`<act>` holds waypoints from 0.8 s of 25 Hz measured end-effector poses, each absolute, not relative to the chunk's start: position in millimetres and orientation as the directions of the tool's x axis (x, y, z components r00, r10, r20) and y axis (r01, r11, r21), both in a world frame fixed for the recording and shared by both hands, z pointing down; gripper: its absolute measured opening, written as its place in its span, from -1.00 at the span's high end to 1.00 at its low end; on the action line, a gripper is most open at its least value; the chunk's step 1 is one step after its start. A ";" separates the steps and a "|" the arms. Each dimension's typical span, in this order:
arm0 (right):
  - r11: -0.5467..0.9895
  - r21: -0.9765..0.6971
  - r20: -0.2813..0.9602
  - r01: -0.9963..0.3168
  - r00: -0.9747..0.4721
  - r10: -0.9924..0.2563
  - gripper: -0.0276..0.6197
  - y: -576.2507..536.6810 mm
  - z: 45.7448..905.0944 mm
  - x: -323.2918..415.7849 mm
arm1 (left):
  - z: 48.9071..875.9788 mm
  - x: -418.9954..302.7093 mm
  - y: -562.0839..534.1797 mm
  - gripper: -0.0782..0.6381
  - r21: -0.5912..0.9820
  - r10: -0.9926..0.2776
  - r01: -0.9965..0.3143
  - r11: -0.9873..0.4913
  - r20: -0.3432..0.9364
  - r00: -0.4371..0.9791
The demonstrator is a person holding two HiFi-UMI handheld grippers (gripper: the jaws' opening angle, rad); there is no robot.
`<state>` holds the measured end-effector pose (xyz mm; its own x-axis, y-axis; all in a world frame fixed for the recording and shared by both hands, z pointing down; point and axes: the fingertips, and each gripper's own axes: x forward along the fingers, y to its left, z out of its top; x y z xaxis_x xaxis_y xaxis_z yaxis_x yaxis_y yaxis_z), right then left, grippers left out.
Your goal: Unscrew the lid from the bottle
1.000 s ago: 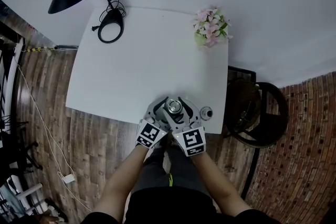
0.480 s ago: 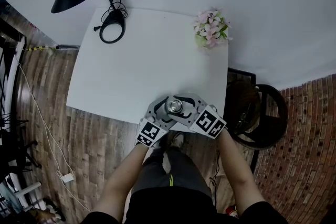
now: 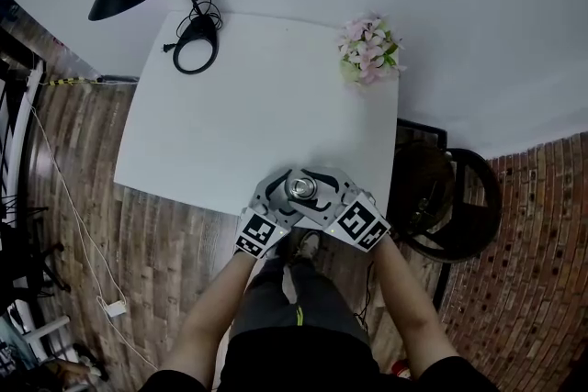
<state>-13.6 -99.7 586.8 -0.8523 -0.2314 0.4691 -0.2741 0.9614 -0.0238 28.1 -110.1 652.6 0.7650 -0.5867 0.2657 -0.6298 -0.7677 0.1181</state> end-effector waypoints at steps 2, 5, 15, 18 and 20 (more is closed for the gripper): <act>0.961 -0.021 0.469 -0.276 -0.852 -0.234 0.11 -99.5 586.9 -13.5 | 653.6 28.6 -110.3 -0.27 0.121 -0.588 -0.632 -0.766 0.265 0.764; 0.960 -0.009 0.465 -0.279 -0.851 -0.243 0.11 -98.7 582.7 -12.4 | 653.8 28.7 -110.6 -0.27 0.122 -0.586 -0.630 -0.767 0.268 0.765; 0.924 -0.005 0.403 -0.383 -0.846 -0.349 0.11 -101.1 551.2 6.1 | 652.6 31.5 -111.9 -0.27 0.159 -0.552 -0.605 -0.780 0.282 0.785; 0.902 -0.001 0.394 -0.431 -0.830 -0.396 0.11 -103.9 544.9 17.3 | 645.5 33.6 -112.3 -0.27 0.161 -0.539 -0.592 -0.790 0.277 0.795; 0.884 -0.014 0.382 -0.467 -0.820 -0.427 0.11 -106.6 539.5 25.8 | 640.2 32.6 -111.5 -0.28 0.155 -0.536 -0.588 -0.794 0.279 0.797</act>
<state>25.8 -106.6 539.5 -0.8197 -0.4267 0.3821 -0.4669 0.8842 -0.0142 32.6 -111.5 640.2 0.7968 -0.5358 0.2792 -0.5881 -0.7937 0.1553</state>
